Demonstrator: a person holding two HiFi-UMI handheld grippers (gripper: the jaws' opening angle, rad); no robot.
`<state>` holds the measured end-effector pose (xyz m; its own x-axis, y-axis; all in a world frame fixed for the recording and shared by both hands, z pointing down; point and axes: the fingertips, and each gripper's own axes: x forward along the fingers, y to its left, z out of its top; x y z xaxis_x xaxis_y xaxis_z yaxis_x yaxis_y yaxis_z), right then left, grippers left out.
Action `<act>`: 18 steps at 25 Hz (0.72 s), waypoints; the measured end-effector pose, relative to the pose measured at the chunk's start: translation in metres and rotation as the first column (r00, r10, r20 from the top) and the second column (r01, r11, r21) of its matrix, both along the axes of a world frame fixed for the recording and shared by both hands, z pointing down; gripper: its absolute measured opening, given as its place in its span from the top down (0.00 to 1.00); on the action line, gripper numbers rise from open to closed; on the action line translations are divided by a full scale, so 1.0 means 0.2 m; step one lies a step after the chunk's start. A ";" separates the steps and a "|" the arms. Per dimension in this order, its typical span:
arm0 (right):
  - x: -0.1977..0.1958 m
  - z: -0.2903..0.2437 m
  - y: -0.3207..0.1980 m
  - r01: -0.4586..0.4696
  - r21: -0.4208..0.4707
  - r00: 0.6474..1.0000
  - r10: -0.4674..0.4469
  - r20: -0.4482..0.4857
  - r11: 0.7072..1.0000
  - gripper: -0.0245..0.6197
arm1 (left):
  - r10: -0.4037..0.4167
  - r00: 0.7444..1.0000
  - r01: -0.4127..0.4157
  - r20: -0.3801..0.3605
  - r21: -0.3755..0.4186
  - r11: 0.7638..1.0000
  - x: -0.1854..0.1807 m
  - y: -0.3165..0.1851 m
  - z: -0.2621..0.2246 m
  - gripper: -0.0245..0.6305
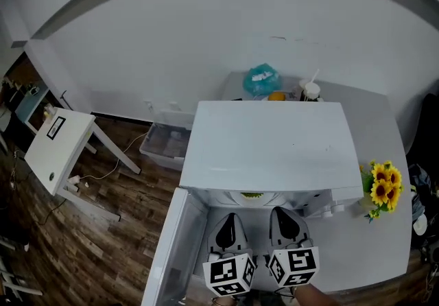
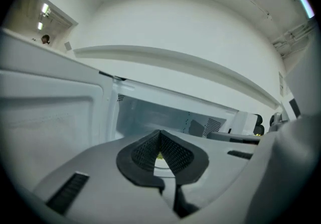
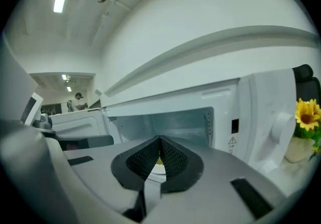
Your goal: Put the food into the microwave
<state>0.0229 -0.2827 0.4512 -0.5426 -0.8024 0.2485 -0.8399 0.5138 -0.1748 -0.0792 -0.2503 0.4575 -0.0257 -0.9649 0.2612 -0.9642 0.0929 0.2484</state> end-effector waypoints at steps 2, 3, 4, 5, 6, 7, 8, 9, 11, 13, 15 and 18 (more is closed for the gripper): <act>0.03 -0.07 0.07 0.012 0.007 1.000 -0.012 0.004 1.000 0.94 | 0.019 1.000 -0.019 -0.002 0.007 1.000 0.04 0.07 -0.07 0.96; 0.04 -0.10 0.10 0.017 0.011 1.000 -0.017 0.004 1.000 0.94 | 0.029 1.000 -0.029 -0.001 0.009 1.000 0.06 0.10 -0.11 0.96; 0.06 -0.13 0.14 0.022 0.012 1.000 -0.022 0.004 1.000 0.94 | 0.040 0.999 -0.040 0.000 0.010 0.999 0.08 0.14 -0.13 0.96; 0.07 -0.15 0.17 0.026 0.007 1.000 -0.026 0.004 1.000 0.94 | 0.051 0.999 -0.052 0.002 0.009 0.999 0.09 0.17 -0.16 0.96; 0.09 -0.15 0.20 0.030 -0.003 1.000 -0.029 0.005 1.000 0.94 | 0.063 0.998 -0.063 0.005 0.005 0.998 0.11 0.21 -0.17 0.96; 0.10 -0.15 0.23 0.033 -0.017 0.999 -0.033 0.004 0.999 0.94 | 0.074 0.997 -0.074 0.011 -0.002 0.997 0.12 0.25 -0.18 0.96; 0.11 -0.14 0.26 0.038 -0.032 0.999 -0.037 0.003 0.999 0.94 | 0.084 0.996 -0.084 0.017 -0.012 0.996 0.14 0.28 -0.19 0.96; 0.12 -0.14 0.28 0.044 -0.044 0.999 -0.044 0.000 0.998 0.94 | 0.093 0.995 -0.092 0.022 -0.022 0.995 0.15 0.31 -0.19 0.96; 0.12 -0.13 0.33 0.062 -0.059 0.998 -0.063 -0.010 0.996 0.94 | 0.106 0.994 -0.105 0.026 -0.036 0.994 0.17 0.35 -0.19 0.96; 0.11 -0.12 0.37 0.081 -0.063 0.996 -0.082 -0.024 0.995 0.94 | 0.111 0.993 -0.110 0.027 -0.038 0.993 0.19 0.38 -0.20 0.96; 0.10 -0.12 0.39 0.093 -0.061 0.995 -0.095 -0.029 0.994 0.94 | 0.112 0.993 -0.111 0.032 -0.030 0.993 0.19 0.38 -0.22 0.96; 0.08 -0.16 0.40 0.102 -0.045 0.994 -0.103 -0.025 0.994 0.94 | 0.111 0.993 -0.111 0.047 -0.004 0.994 0.18 0.36 -0.29 0.96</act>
<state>0.0391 -0.2035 0.4199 -0.6137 -0.7312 0.2977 -0.7882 0.5896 -0.1766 -0.0424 -0.1777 0.3992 0.0688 -0.9622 0.2633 -0.9792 -0.0146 0.2024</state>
